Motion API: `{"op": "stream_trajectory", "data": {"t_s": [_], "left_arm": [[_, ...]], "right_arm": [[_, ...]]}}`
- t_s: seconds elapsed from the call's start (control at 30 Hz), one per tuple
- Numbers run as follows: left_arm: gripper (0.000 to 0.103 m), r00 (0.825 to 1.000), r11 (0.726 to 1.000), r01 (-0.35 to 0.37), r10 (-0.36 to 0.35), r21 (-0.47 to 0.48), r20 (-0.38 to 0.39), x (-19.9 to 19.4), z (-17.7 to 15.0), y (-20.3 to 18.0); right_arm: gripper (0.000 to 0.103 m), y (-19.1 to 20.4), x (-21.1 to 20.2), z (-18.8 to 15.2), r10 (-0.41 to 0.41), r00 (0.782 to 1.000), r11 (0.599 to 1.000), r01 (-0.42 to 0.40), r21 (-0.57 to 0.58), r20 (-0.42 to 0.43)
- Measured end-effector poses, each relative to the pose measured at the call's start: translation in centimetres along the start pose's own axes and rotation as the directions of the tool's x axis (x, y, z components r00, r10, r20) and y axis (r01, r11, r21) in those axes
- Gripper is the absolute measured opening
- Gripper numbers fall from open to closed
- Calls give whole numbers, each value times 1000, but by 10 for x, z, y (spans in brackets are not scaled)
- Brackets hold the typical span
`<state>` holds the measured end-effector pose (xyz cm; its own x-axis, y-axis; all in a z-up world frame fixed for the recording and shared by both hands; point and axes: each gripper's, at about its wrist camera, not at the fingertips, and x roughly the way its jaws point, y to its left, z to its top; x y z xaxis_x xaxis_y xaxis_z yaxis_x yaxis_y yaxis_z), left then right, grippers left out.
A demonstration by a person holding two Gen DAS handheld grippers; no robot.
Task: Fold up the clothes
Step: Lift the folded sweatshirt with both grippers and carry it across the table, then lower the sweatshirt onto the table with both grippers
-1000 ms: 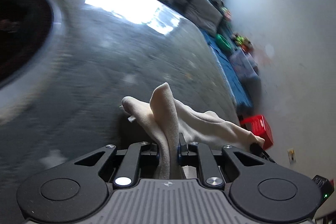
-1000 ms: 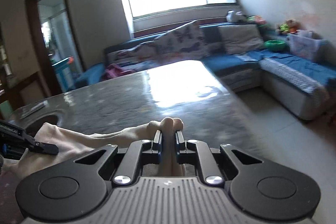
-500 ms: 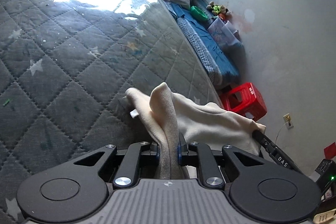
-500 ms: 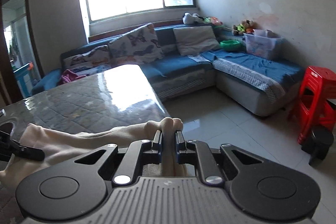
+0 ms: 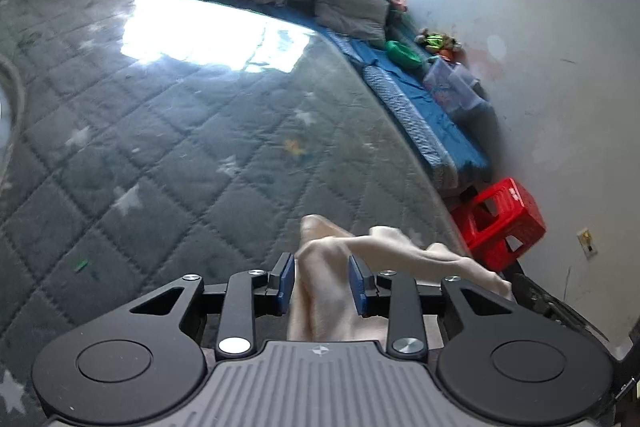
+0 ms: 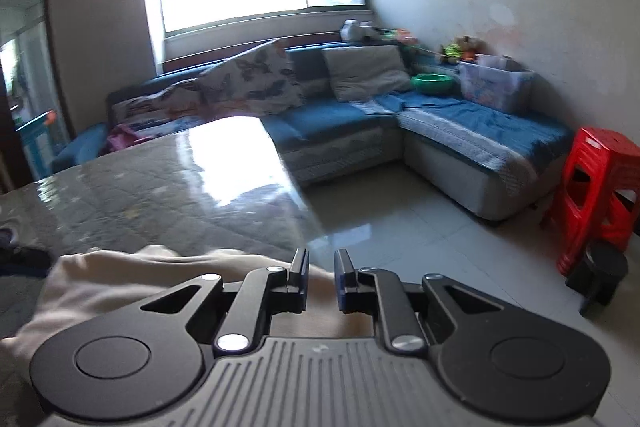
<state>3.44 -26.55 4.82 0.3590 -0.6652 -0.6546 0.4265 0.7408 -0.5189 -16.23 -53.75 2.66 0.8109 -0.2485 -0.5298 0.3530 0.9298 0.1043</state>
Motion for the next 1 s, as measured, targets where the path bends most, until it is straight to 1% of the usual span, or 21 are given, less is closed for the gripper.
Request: {"op": "stream_trajectory", "data": {"t_s": [0.07, 0.17, 0.23, 0.27, 0.4, 0.57, 0.67, 0.73, 0.87, 0.9, 1.0], "left_arm": [[32, 1000, 1000, -6, 6, 8, 12, -1, 2, -1], [32, 1000, 1000, -5, 5, 28, 5, 7, 3, -8], [32, 1000, 999, -4, 4, 38, -6, 13, 5, -12], [33, 1000, 999, -4, 4, 41, -9, 17, 6, -13], [33, 1000, 998, -12, 13, 55, -14, 31, 10, -15], [33, 1000, 998, -14, 15, 57, -18, 37, 10, -13], [34, 1000, 998, -12, 13, 57, -19, 39, 11, -12], [35, 1000, 998, -10, 11, 56, -20, 41, 11, -11], [38, 1000, 998, -7, 8, 56, -22, 44, 11, -10], [38, 1000, 998, -7, 8, 58, -21, 43, 11, -10], [38, 1000, 998, -8, 8, 68, -8, 37, 10, -12]], "right_arm": [[13, 12, 6, 1, 29, 1000, 999, -30, -15, -10], [14, 29, 19, 2, 68, 997, 997, -69, -34, -29], [22, 37, 28, 1, 81, 996, 996, -83, -42, -43], [22, 41, 33, 1, 87, 995, 995, -89, -45, -51], [24, 48, 47, 0, 88, 993, 994, -92, -55, -74], [32, 50, 60, -2, 68, 993, 995, -75, -68, -100], [35, 51, 59, 0, 58, 994, 995, -65, -81, -91], [39, 54, 55, 2, 67, 994, 994, -74, -85, -82], [42, 64, 52, 3, 103, 992, 988, -111, -103, -78], [46, 67, 54, 3, 108, 991, 987, -117, -110, -82], [46, 72, 60, 3, 109, 990, 985, -120, -126, -95]]}}
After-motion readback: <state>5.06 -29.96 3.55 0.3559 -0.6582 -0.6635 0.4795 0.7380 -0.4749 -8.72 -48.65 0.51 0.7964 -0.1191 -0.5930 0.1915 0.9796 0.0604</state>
